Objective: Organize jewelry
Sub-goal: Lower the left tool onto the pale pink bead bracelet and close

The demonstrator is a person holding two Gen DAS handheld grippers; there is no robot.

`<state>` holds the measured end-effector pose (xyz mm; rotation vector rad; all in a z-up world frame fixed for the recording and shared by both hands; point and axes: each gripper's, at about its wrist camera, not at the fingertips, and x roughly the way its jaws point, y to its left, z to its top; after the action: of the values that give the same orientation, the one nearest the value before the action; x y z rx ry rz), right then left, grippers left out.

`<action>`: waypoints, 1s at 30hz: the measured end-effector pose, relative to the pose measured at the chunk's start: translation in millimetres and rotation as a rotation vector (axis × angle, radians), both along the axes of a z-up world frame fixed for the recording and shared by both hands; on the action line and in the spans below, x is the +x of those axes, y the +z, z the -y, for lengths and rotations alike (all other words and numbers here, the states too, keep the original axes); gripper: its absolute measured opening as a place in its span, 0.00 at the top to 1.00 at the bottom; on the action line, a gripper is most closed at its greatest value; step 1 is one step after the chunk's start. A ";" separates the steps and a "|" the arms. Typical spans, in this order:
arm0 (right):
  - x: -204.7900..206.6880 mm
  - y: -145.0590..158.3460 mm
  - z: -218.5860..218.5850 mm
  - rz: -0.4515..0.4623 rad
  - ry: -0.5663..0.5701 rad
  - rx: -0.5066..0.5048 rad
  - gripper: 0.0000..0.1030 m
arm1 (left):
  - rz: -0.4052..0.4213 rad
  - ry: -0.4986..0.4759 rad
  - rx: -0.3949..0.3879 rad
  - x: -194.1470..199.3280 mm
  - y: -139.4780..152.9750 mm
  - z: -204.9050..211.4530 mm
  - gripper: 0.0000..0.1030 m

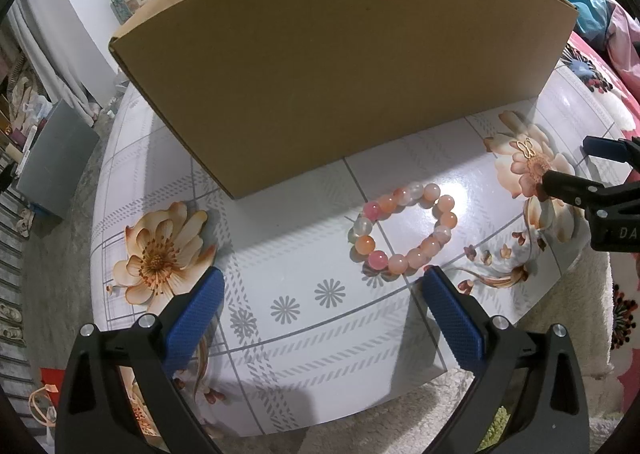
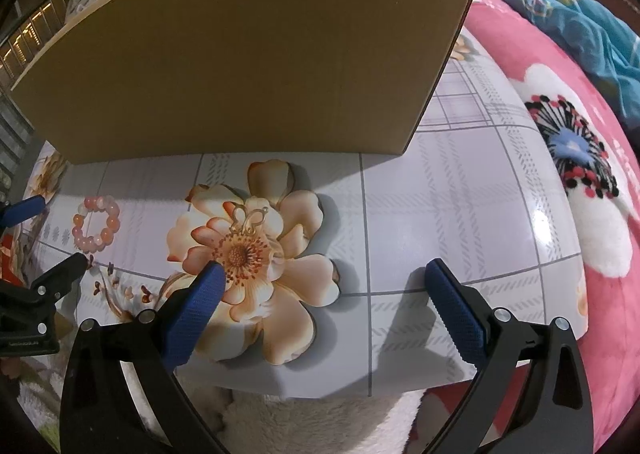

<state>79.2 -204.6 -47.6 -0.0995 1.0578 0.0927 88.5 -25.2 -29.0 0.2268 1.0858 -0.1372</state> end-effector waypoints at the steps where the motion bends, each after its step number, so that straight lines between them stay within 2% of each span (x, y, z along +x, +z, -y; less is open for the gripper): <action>1: -0.1 -0.1 0.1 0.000 0.000 0.000 0.08 | 0.000 -0.001 0.000 -0.1 0.0 0.0 0.05; 10: 0.2 0.1 0.0 0.001 0.001 0.000 0.08 | 0.001 -0.001 -0.004 -0.6 0.4 -0.4 0.05; 19: 0.0 -0.2 -0.3 0.006 -0.001 0.001 0.08 | -0.023 0.000 -0.104 6.3 -2.7 -15.6 0.04; 21: 0.4 -0.1 0.2 0.006 0.000 0.002 0.08 | -0.013 -0.012 -0.095 6.8 -1.3 -14.5 0.04; 23: 0.1 -0.8 -0.6 0.008 0.000 0.002 0.08 | 0.018 -0.030 -0.117 3.6 5.0 -14.3 0.04; 26: -0.6 -0.8 -1.1 0.010 -0.002 0.003 0.08 | 0.106 -0.105 -0.209 -7.4 26.6 -10.2 0.04; 30: -1.9 -0.8 -2.0 0.015 -0.007 0.004 0.08 | 0.121 -0.205 -0.282 -12.3 36.7 2.2 0.06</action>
<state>77.3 -202.6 -48.4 -0.0931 1.0431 0.0878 76.2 -27.4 7.7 0.0901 0.9095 -0.4518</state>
